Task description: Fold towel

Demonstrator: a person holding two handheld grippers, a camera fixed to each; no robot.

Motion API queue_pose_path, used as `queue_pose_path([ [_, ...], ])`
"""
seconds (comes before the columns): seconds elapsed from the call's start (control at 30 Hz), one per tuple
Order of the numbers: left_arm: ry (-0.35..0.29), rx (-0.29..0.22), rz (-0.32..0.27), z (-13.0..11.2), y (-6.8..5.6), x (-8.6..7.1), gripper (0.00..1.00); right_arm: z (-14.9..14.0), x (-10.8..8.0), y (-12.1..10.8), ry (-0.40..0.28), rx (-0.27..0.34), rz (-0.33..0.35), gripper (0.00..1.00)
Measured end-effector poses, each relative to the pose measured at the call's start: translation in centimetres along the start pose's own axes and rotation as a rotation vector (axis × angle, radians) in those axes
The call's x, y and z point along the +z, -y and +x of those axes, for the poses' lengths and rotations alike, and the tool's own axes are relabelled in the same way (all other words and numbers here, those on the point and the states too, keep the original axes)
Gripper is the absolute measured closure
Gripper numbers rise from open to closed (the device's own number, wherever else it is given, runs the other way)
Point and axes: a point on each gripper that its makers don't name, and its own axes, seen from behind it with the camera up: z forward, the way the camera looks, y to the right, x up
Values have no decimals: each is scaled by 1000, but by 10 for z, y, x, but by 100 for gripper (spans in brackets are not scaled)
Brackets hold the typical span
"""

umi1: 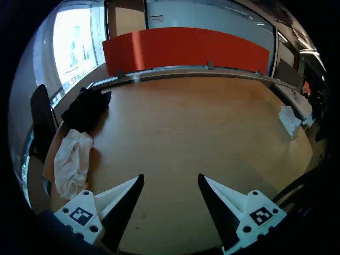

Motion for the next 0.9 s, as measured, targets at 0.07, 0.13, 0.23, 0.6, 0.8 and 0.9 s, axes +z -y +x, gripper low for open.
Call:
queue_pose_path([
  [0.07,-1,-1,-2,0,1,0,6,-1,-1,2,-6,6,-2,57],
  [0.13,-3,-1,-3,1,2,1,6,-1,-2,5,-12,10,-1,35],
  [0.23,-5,-2,-5,1,3,1,6,0,-5,9,-23,10,2,9],
  [0.6,-21,-17,-10,4,10,3,6,14,-15,25,-85,35,1,0],
  [0.8,-34,-32,-9,7,13,3,6,29,-23,35,-154,66,6,0],
  [0.9,-41,-33,-11,9,14,3,6,37,-29,38,-197,90,1,0],
])
